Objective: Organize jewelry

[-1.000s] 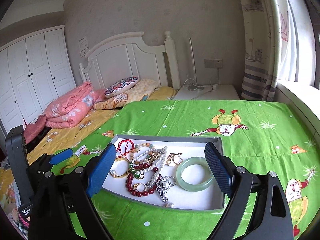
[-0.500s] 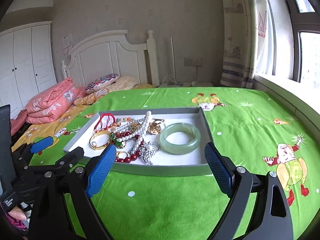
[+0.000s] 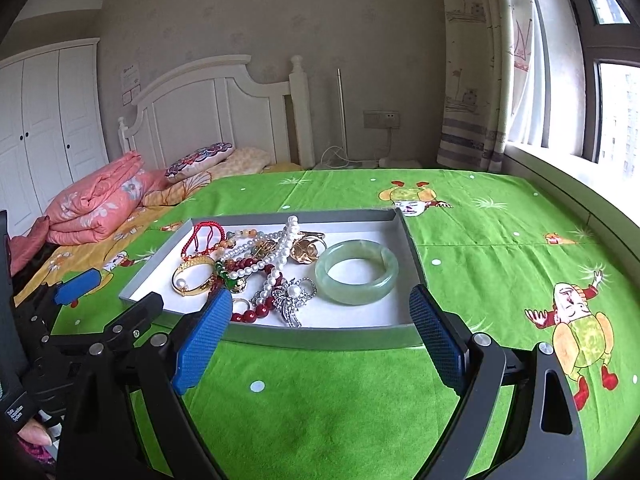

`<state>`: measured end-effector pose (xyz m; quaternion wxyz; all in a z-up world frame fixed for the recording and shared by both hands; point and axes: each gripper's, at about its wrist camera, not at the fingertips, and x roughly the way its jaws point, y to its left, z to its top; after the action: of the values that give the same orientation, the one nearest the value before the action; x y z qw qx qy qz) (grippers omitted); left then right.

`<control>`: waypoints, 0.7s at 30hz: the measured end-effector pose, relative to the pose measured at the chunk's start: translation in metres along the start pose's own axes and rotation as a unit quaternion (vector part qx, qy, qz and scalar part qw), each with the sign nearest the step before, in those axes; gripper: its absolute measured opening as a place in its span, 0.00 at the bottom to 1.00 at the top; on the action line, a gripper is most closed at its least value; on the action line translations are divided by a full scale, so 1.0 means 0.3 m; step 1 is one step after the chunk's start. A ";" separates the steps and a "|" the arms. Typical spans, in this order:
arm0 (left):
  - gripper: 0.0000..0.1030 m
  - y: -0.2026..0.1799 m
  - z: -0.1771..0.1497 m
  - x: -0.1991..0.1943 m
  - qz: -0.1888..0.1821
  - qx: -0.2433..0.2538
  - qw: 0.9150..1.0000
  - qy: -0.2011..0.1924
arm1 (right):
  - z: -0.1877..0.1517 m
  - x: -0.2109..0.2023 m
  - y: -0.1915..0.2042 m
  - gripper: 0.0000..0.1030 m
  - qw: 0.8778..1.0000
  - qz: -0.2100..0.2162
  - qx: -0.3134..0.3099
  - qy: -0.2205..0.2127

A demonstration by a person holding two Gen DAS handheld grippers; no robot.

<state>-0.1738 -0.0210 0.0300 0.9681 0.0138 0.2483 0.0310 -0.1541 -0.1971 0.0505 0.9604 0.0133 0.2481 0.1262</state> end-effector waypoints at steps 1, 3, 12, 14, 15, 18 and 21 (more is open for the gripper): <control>0.98 0.002 0.000 0.001 -0.001 -0.001 1.000 0.000 | 0.000 0.001 0.000 0.84 1.000 0.000 0.000 0.001; 0.98 0.002 0.001 0.003 -0.003 -0.002 1.000 0.001 | -0.001 0.003 -0.001 0.84 1.000 0.000 0.001 0.002; 0.98 0.007 0.001 0.010 -0.005 -0.004 1.000 0.003 | -0.004 0.011 -0.003 0.84 1.000 0.003 0.006 0.007; 0.98 0.008 -0.001 0.011 -0.006 -0.005 1.000 0.003 | -0.004 0.013 -0.003 0.84 1.000 0.003 0.008 0.009; 0.98 0.009 -0.001 0.011 -0.006 -0.005 1.000 0.004 | -0.004 0.013 -0.004 0.84 1.000 0.003 0.008 0.009; 0.98 0.009 -0.001 0.011 -0.006 -0.005 1.000 0.003 | -0.003 0.014 -0.006 0.84 1.000 0.004 0.010 0.010; 0.98 0.009 -0.001 0.010 -0.006 -0.005 1.000 0.003 | -0.003 0.014 -0.008 0.84 1.000 0.005 0.011 0.012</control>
<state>-0.1714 -0.0181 0.0284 0.9675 0.0076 0.2513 0.0265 -0.1504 -0.1985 0.0474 0.9566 0.0233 0.2606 0.1286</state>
